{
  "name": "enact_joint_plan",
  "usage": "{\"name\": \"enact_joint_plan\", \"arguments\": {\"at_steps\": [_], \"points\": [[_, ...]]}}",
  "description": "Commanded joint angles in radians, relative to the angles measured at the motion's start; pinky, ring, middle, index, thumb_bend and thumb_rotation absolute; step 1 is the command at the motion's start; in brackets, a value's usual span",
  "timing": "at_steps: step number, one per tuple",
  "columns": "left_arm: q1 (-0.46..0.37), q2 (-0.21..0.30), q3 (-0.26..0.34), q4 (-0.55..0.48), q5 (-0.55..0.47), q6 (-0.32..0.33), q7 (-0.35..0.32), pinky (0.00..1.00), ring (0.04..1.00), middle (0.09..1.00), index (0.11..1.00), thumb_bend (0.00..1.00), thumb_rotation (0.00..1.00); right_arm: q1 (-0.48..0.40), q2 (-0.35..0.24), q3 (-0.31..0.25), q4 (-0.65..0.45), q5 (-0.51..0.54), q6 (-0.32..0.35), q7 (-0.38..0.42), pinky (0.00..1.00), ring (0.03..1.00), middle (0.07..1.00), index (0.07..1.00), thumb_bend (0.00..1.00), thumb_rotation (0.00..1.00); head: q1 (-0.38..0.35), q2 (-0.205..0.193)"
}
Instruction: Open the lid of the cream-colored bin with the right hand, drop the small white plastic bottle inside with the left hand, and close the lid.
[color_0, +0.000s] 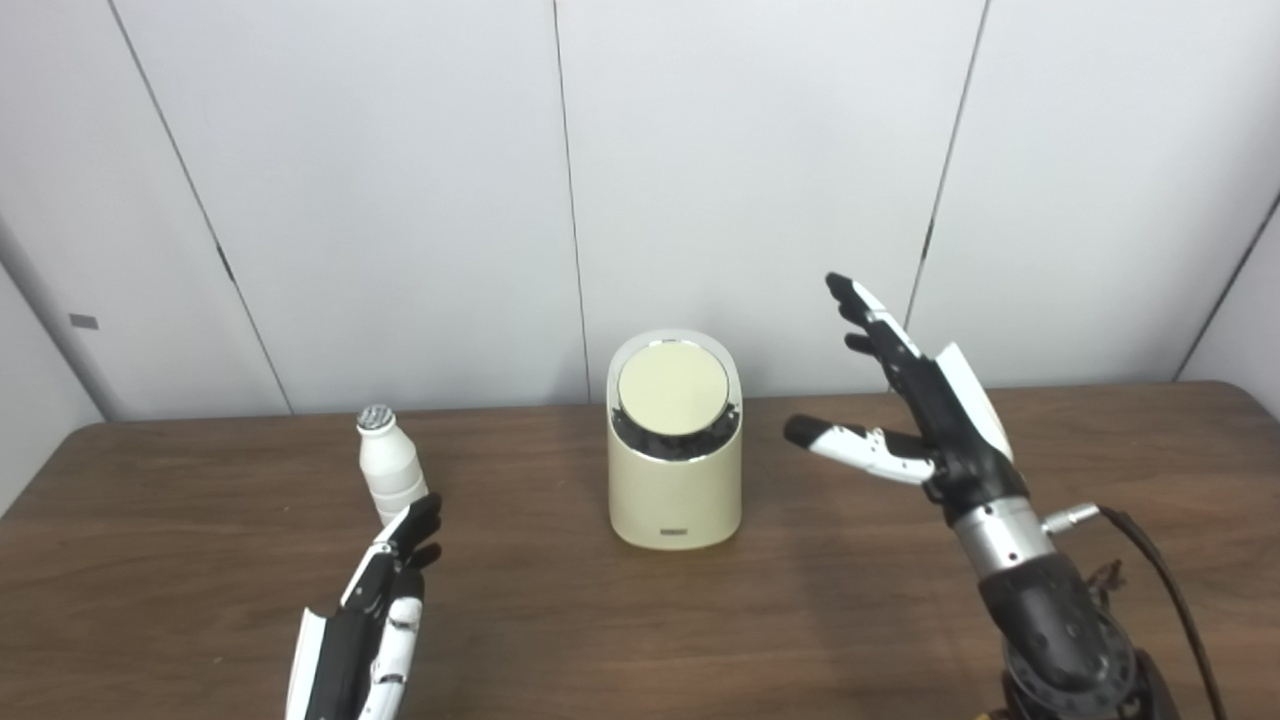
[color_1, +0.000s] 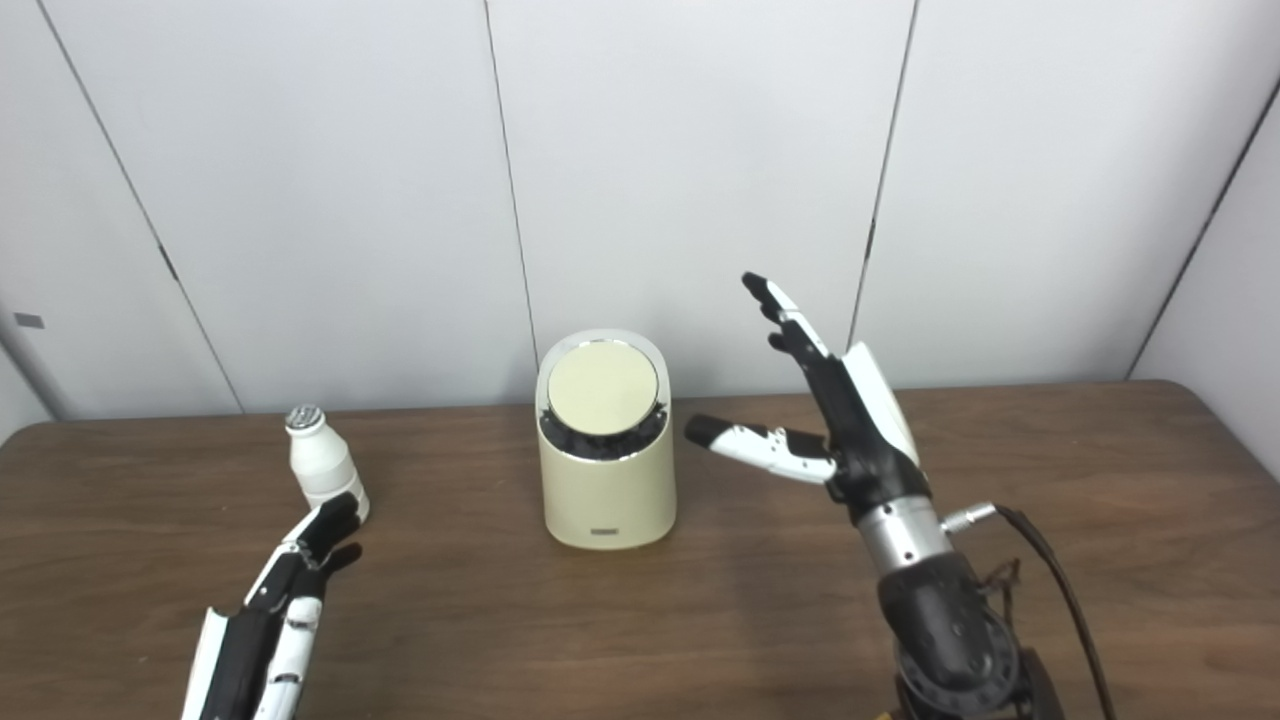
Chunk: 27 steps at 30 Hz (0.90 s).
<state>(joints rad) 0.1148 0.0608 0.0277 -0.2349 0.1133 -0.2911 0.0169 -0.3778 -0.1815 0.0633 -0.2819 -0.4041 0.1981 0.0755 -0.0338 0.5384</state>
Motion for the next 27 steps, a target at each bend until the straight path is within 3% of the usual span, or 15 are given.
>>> {"name": "enact_joint_plan", "arguments": {"at_steps": [1, 7, 15, 27], "points": [[-0.029, -0.001, -0.004, -0.014, -0.005, -0.023, 0.001, 0.86, 0.902, 0.909, 0.893, 0.25, 0.88, -0.067, 0.009, 0.012, -0.002, -0.046, 0.012, -0.019, 0.89, 0.961, 0.982, 0.996, 0.9, 0.67, 0.0, -0.002], [-0.03, -0.008, -0.006, -0.012, 0.013, -0.026, 0.009, 0.85, 0.893, 0.902, 0.888, 0.25, 0.88, -0.129, 0.025, 0.037, 0.037, -0.091, 0.051, -0.015, 0.91, 0.997, 1.0, 1.0, 0.9, 0.62, 0.001, -0.009], [-0.028, -0.012, -0.01, -0.012, 0.01, -0.029, 0.005, 0.84, 0.887, 0.898, 0.883, 0.25, 0.86, -0.193, 0.055, 0.077, 0.129, -0.158, 0.065, -0.045, 0.88, 1.0, 1.0, 1.0, 0.9, 0.45, 0.005, -0.012], [-0.025, -0.016, -0.016, -0.022, 0.02, -0.022, 0.007, 0.83, 0.884, 0.895, 0.88, 0.25, 0.84, -0.234, 0.078, 0.118, 0.241, -0.263, 0.095, -0.092, 0.91, 1.0, 1.0, 1.0, 0.91, 0.39, 0.009, -0.016]]}}
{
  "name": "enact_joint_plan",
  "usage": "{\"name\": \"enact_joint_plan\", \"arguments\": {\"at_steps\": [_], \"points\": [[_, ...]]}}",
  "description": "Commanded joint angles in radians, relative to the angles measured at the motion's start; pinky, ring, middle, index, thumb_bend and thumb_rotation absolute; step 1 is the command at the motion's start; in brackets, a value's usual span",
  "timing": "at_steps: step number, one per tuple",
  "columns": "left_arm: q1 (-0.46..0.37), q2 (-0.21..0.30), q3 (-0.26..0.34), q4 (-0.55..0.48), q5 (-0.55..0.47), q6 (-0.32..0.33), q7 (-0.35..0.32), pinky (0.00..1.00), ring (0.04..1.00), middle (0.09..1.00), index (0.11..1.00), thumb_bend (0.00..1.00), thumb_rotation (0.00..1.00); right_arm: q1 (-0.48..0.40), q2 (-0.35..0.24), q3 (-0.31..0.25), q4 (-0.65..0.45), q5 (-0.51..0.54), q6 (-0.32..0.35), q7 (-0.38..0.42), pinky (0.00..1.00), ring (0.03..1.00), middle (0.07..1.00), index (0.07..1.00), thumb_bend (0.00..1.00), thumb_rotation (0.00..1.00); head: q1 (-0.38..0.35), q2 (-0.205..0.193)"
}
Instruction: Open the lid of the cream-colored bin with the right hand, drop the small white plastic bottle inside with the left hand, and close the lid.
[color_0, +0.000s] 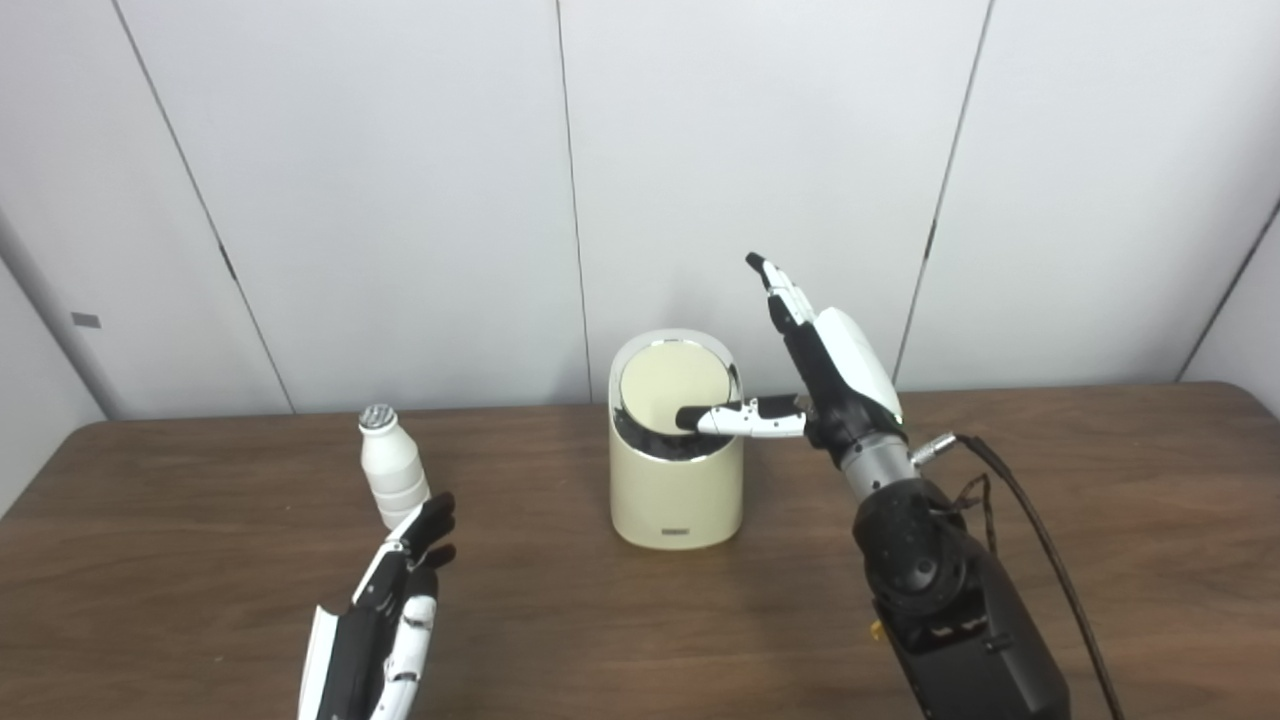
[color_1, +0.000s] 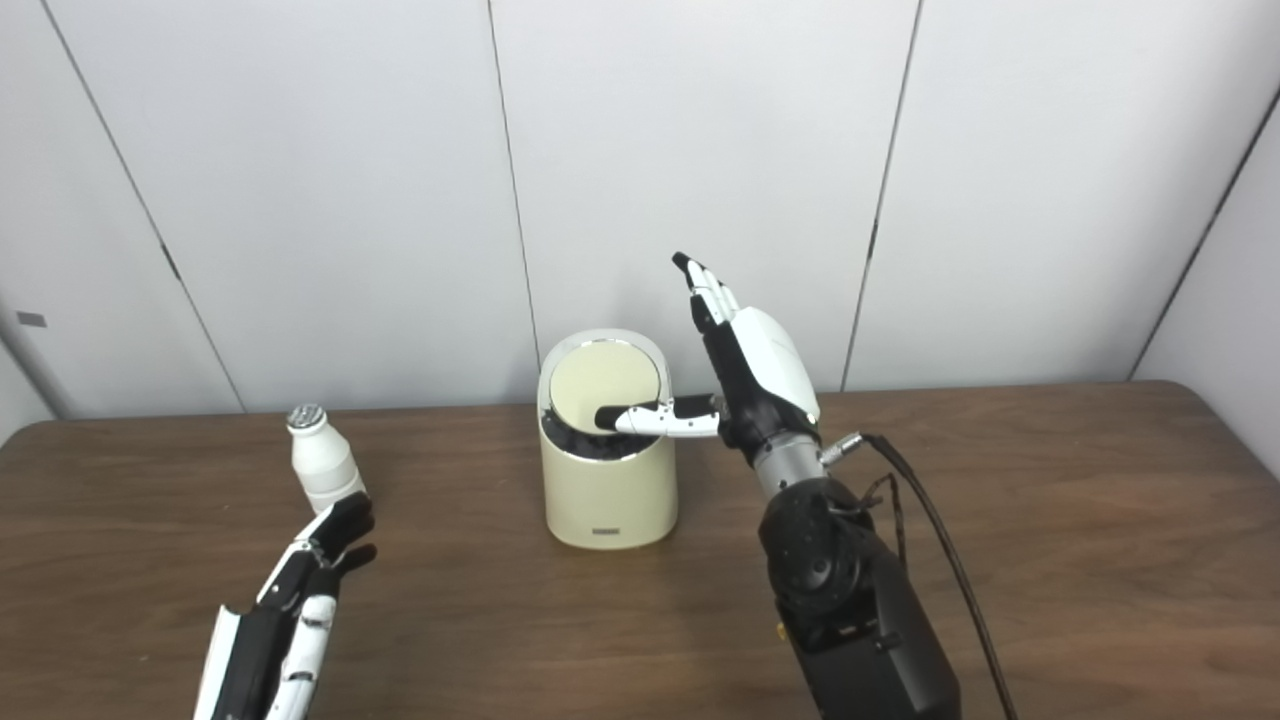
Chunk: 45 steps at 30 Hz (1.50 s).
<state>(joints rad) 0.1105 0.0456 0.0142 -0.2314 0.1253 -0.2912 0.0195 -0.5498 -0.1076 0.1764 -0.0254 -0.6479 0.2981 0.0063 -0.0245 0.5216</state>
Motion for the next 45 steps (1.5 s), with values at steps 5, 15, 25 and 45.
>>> {"name": "enact_joint_plan", "arguments": {"at_steps": [5, 15, 25, 45], "points": [[-0.021, -0.002, -0.002, -0.024, 0.024, -0.028, 0.01, 0.81, 0.873, 0.888, 0.877, 0.24, 0.84, -0.072, -0.004, 0.026, 0.015, -0.062, -0.004, -0.043, 0.91, 1.0, 1.0, 1.0, 0.89, 0.42, 0.0, -0.001], [-0.02, -0.005, -0.002, -0.022, 0.028, -0.033, 0.011, 0.8, 0.868, 0.885, 0.875, 0.25, 0.84, -0.087, -0.005, 0.028, 0.061, -0.067, -0.005, -0.059, 0.91, 1.0, 1.0, 1.0, 0.85, 0.47, 0.002, 0.002], [-0.014, -0.005, -0.009, -0.032, 0.02, -0.028, 0.004, 0.81, 0.869, 0.888, 0.879, 0.25, 0.83, -0.104, 0.0, 0.036, 0.082, -0.092, 0.038, -0.063, 0.92, 1.0, 1.0, 1.0, 0.77, 0.49, 0.006, 0.008], [-0.012, -0.002, -0.014, -0.032, 0.025, -0.02, 0.001, 0.81, 0.866, 0.886, 0.872, 0.25, 0.83, -0.134, 0.006, 0.051, 0.145, -0.102, 0.049, -0.094, 0.93, 0.995, 1.0, 1.0, 0.78, 0.36, 0.004, 0.008]]}}
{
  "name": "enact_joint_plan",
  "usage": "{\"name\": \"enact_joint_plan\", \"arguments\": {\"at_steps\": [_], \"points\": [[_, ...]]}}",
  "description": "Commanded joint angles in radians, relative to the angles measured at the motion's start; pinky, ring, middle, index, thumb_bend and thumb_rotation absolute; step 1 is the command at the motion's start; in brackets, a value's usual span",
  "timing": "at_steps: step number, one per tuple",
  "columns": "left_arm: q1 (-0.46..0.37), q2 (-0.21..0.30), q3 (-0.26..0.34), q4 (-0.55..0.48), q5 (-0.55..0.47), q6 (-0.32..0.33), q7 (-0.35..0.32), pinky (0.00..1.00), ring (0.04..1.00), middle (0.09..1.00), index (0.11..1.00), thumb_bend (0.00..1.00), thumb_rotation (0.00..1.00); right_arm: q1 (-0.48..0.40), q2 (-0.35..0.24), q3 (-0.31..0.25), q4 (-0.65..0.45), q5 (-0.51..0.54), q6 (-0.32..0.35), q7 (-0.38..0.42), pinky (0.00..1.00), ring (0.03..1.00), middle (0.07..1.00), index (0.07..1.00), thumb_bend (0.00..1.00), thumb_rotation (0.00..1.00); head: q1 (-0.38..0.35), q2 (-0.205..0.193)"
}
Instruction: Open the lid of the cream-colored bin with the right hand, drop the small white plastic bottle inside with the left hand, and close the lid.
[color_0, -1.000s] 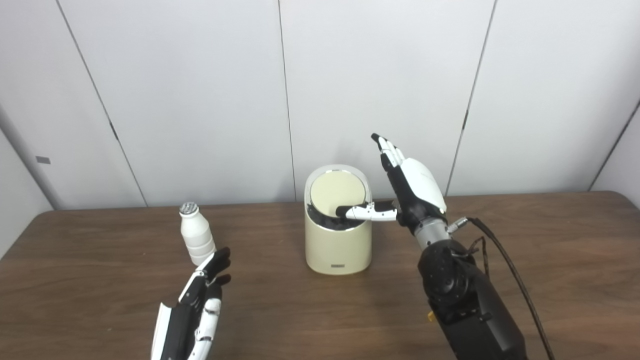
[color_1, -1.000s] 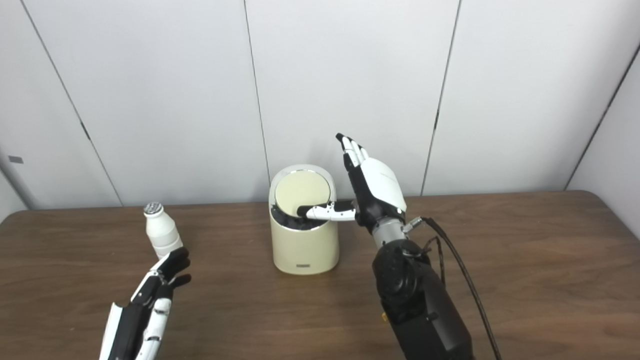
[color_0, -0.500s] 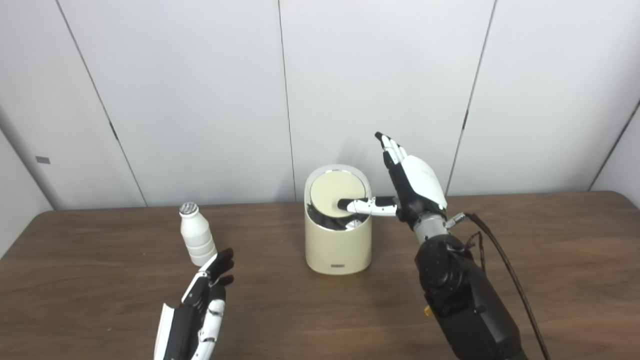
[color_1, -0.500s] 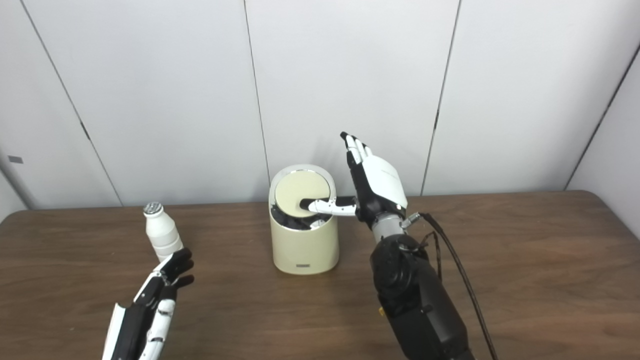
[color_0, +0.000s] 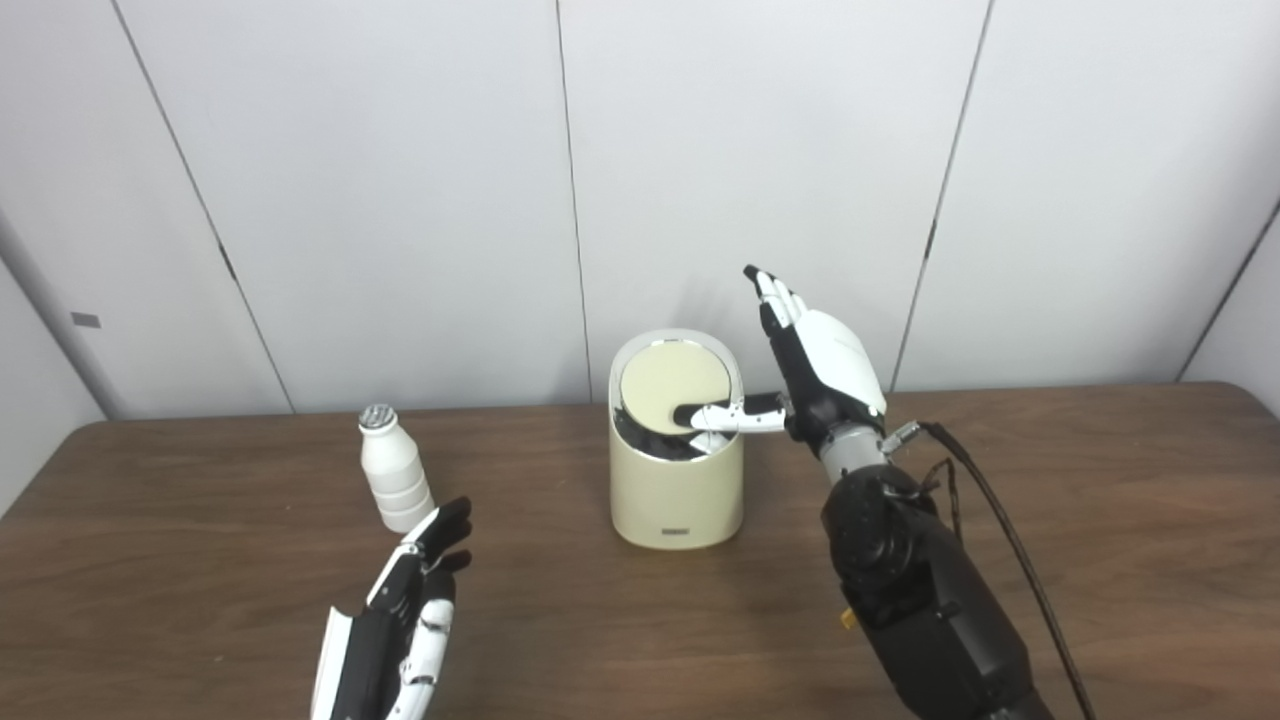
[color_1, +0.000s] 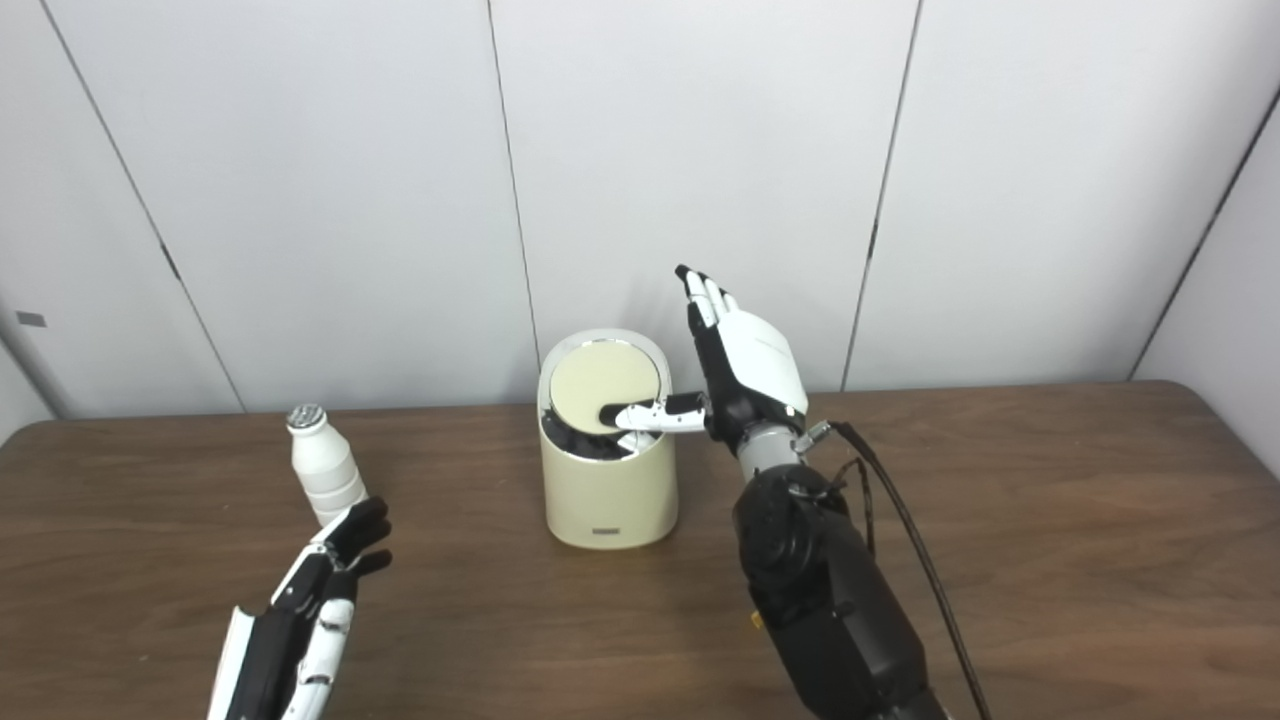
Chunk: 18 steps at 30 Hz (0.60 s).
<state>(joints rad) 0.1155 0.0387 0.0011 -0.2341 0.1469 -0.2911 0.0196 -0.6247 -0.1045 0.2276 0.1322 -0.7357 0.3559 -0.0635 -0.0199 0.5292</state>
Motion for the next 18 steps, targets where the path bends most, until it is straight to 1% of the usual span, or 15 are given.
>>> {"name": "enact_joint_plan", "arguments": {"at_steps": [1, 3, 8, 10, 11, 13, 16, 18], "points": [[-0.017, 0.006, -0.001, -0.03, 0.005, -0.02, 0.001, 0.81, 0.868, 0.888, 0.874, 0.25, 0.83, -0.061, 0.003, 0.0, -0.009, -0.013, -0.01, -0.028, 0.92, 0.993, 1.0, 0.999, 0.79, 0.35, 0.0, 0.0], [-0.017, 0.007, -0.001, -0.029, 0.002, -0.022, 0.001, 0.81, 0.867, 0.887, 0.875, 0.26, 0.83, -0.065, 0.003, 0.004, -0.005, -0.017, -0.008, -0.034, 0.91, 0.989, 1.0, 0.998, 0.81, 0.32, -0.004, 0.002], [-0.018, 0.009, -0.002, -0.028, -0.007, -0.02, -0.002, 0.81, 0.866, 0.887, 0.872, 0.25, 0.81, -0.07, -0.001, 0.018, -0.008, -0.028, 0.0, -0.036, 0.92, 0.992, 1.0, 1.0, 0.82, 0.25, -0.004, 0.002], [-0.018, 0.009, -0.002, -0.03, -0.008, -0.015, -0.004, 0.82, 0.87, 0.889, 0.874, 0.25, 0.81, -0.072, -0.002, 0.024, -0.011, -0.034, 0.008, -0.034, 0.91, 0.993, 1.0, 0.995, 0.82, 0.17, -0.004, 0.002], [-0.018, 0.008, -0.002, -0.031, -0.008, -0.015, -0.004, 0.82, 0.871, 0.889, 0.874, 0.24, 0.81, -0.072, 0.0, 0.027, -0.014, -0.035, 0.014, -0.031, 0.91, 0.993, 1.0, 0.994, 0.82, 0.16, -0.004, 0.002], [-0.018, 0.007, -0.003, -0.032, -0.011, -0.014, -0.004, 0.81, 0.867, 0.887, 0.871, 0.24, 0.79, -0.071, 0.0, 0.029, -0.019, -0.034, 0.021, -0.027, 0.92, 0.993, 1.0, 0.999, 0.83, 0.09, -0.003, 0.005], [-0.018, 0.004, -0.004, -0.033, -0.018, -0.014, -0.004, 0.81, 0.861, 0.883, 0.869, 0.24, 0.77, -0.068, 0.001, 0.032, -0.019, -0.036, 0.03, -0.028, 0.91, 0.987, 1.0, 0.999, 0.83, 0.02, -0.002, 0.005], [-0.018, 0.005, -0.005, -0.035, -0.016, -0.011, -0.005, 0.81, 0.861, 0.883, 0.87, 0.24, 0.76, -0.066, -0.001, 0.034, -0.018, -0.037, 0.031, -0.031, 0.91, 0.986, 1.0, 0.998, 0.83, 0.01, -0.002, 0.005]]}}
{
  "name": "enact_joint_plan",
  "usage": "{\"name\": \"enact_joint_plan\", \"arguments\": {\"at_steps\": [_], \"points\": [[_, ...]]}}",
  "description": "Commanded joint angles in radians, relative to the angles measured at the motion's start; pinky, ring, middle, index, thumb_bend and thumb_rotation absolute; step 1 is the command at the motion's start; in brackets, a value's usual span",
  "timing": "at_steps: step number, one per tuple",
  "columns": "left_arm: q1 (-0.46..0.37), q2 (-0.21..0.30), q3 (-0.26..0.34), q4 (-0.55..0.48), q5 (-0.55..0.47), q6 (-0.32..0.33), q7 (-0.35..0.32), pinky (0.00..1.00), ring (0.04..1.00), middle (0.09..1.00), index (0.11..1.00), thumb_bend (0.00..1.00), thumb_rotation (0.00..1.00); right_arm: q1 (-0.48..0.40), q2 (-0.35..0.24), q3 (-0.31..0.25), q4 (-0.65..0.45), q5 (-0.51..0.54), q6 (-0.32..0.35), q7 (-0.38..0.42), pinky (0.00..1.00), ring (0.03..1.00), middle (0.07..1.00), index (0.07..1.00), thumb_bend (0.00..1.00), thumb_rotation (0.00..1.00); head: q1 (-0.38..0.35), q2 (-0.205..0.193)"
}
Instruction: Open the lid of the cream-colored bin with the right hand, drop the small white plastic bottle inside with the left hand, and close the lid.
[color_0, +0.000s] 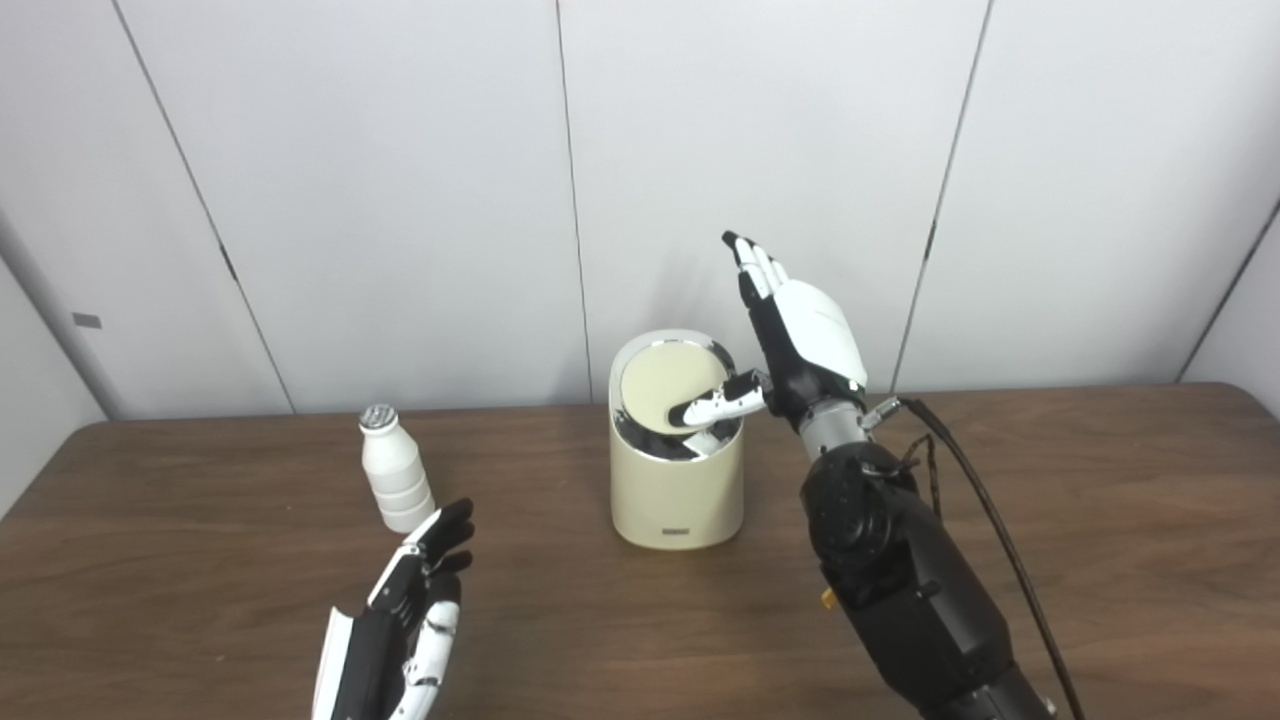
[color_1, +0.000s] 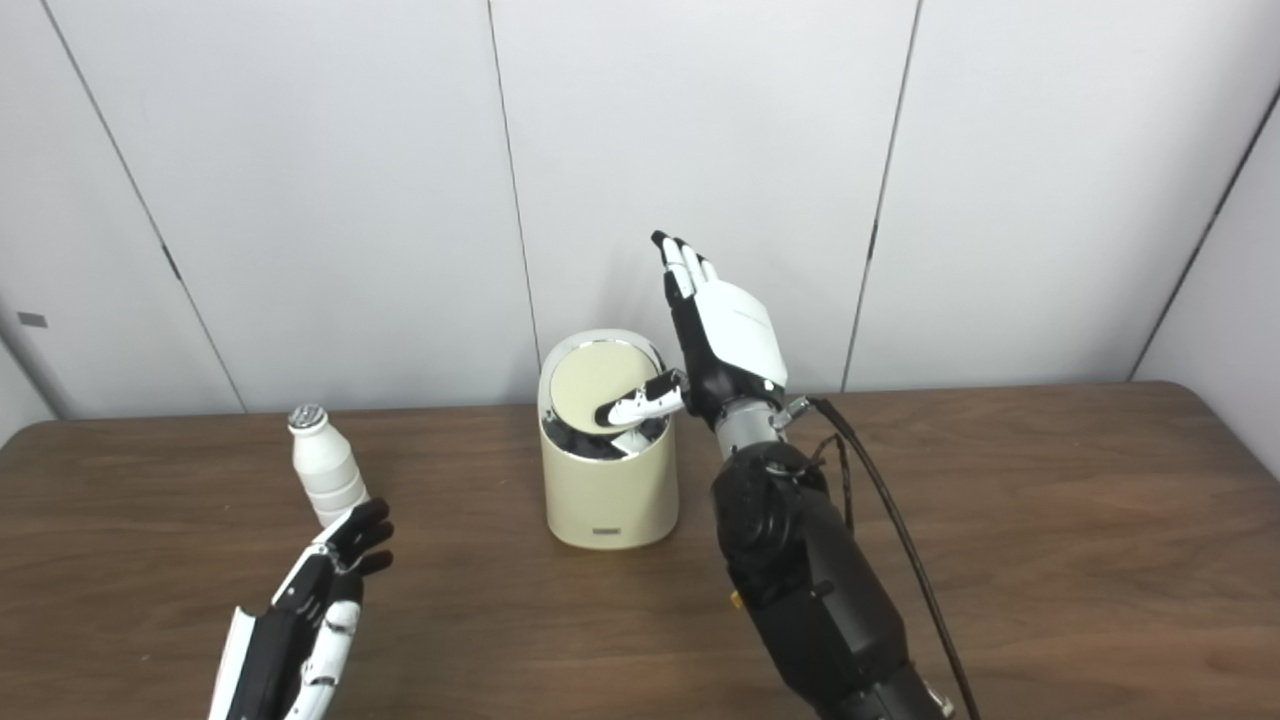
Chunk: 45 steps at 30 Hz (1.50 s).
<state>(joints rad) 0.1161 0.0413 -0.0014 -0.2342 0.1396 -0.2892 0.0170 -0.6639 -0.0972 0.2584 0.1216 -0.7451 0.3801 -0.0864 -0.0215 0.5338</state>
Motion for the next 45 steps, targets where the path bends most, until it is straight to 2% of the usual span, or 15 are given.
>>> {"name": "enact_joint_plan", "arguments": {"at_steps": [1, 3, 5, 8, 11, 14, 16, 21, 28, 34, 38, 41, 43, 45], "points": [[-0.019, 0.002, -0.002, -0.035, -0.006, -0.011, -0.002, 0.81, 0.861, 0.883, 0.871, 0.24, 0.76, -0.025, -0.011, 0.005, -0.008, -0.029, 0.005, -0.009, 0.9, 0.982, 1.0, 0.994, 0.83, 0.01, -0.001, 0.0], [-0.019, 0.002, -0.002, -0.036, -0.002, -0.011, 0.0, 0.81, 0.861, 0.882, 0.87, 0.24, 0.77, -0.023, -0.013, 0.004, -0.009, -0.024, -0.001, -0.012, 0.9, 0.983, 1.0, 0.993, 0.82, 0.02, -0.002, 0.0], [-0.019, 0.003, -0.001, -0.036, -0.002, -0.01, 0.001, 0.8, 0.861, 0.881, 0.868, 0.23, 0.77, -0.019, -0.011, -0.004, -0.014, -0.007, -0.002, -0.007, 0.9, 0.983, 1.0, 0.994, 0.8, 0.11, -0.002, 0.0], [-0.019, 0.002, -0.002, -0.035, -0.003, -0.01, 0.0, 0.8, 0.861, 0.881, 0.867, 0.23, 0.77, -0.013, -0.007, -0.019, -0.029, 0.027, 0.003, 0.012, 0.92, 0.998, 1.0, 1.0, 0.75, 0.34, -0.002, 0.0], [-0.02, 0.006, 0.0, -0.031, -0.009, -0.012, -0.002, 0.81, 0.863, 0.883, 0.867, 0.23, 0.77, -0.007, -0.011, -0.025, -0.039, 0.056, -0.009, 0.032, 0.92, 0.998, 1.0, 1.0, 0.69, 0.64, -0.003, 0.001], [-0.021, 0.009, 0.0, -0.025, -0.006, -0.019, -0.002, 0.8, 0.86, 0.882, 0.867, 0.24, 0.77, -0.001, -0.017, -0.028, -0.05, 0.078, -0.016, 0.048, 0.94, 1.0, 1.0, 1.0, 0.74, 0.88, -0.005, 0.0], [-0.022, 0.012, 0.0, -0.024, -0.01, -0.018, -0.004, 0.8, 0.86, 0.884, 0.87, 0.24, 0.78, 0.0, -0.021, -0.027, -0.051, 0.085, -0.025, 0.049, 0.94, 1.0, 1.0, 1.0, 0.8, 0.96, -0.005, 0.0], [-0.024, 0.009, 0.0, -0.021, -0.01, -0.015, -0.001, 0.8, 0.856, 0.881, 0.868, 0.24, 0.77, 0.001, -0.026, -0.03, -0.042, 0.105, -0.043, 0.042, 0.94, 1.0, 1.0, 1.0, 0.87, 1.0, -0.006, -0.002], [-0.024, 0.012, -0.001, -0.018, -0.011, -0.015, -0.003, 0.79, 0.854, 0.88, 0.87, 0.24, 0.77, 0.01, -0.026, -0.037, -0.049, 0.138, -0.048, 0.038, 0.92, 0.993, 1.0, 1.0, 0.89, 1.0, -0.005, -0.006], [-0.024, 0.017, -0.001, -0.013, -0.019, -0.024, -0.006, 0.8, 0.855, 0.882, 0.872, 0.24, 0.78, 0.058, -0.012, -0.085, -0.097, 0.248, -0.141, 0.022, 0.87, 0.974, 1.0, 0.997, 0.87, 1.0, -0.004, -0.008], [-0.025, 0.021, 0.0, -0.007, -0.018, -0.03, -0.005, 0.8, 0.855, 0.88, 0.869, 0.25, 0.78, 0.106, -0.012, -0.107, -0.155, 0.291, -0.195, 0.02, 0.82, 0.947, 0.99, 0.983, 0.93, 1.0, -0.003, -0.011], [-0.027, 0.023, 0.0, -0.005, -0.009, -0.033, -0.003, 0.79, 0.852, 0.877, 0.867, 0.24, 0.78, 0.154, -0.012, -0.13, -0.204, 0.337, -0.255, 0.015, 0.83, 0.95, 0.989, 0.977, 0.95, 1.0, -0.005, -0.01], [-0.029, 0.027, 0.001, -0.003, -0.011, -0.035, -0.004, 0.79, 0.853, 0.878, 0.868, 0.24, 0.79, 0.181, -0.013, -0.145, -0.238, 0.359, -0.273, 0.017, 0.84, 0.955, 0.99, 0.976, 0.89, 1.0, -0.006, -0.009], [-0.031, 0.035, -0.001, 0.001, -0.011, -0.041, -0.008, 0.79, 0.852, 0.876, 0.869, 0.24, 0.78, 0.208, -0.011, -0.164, -0.273, 0.378, -0.289, 0.01, 0.83, 0.94, 0.968, 0.966, 0.63, 1.0, -0.009, -0.012]]}}
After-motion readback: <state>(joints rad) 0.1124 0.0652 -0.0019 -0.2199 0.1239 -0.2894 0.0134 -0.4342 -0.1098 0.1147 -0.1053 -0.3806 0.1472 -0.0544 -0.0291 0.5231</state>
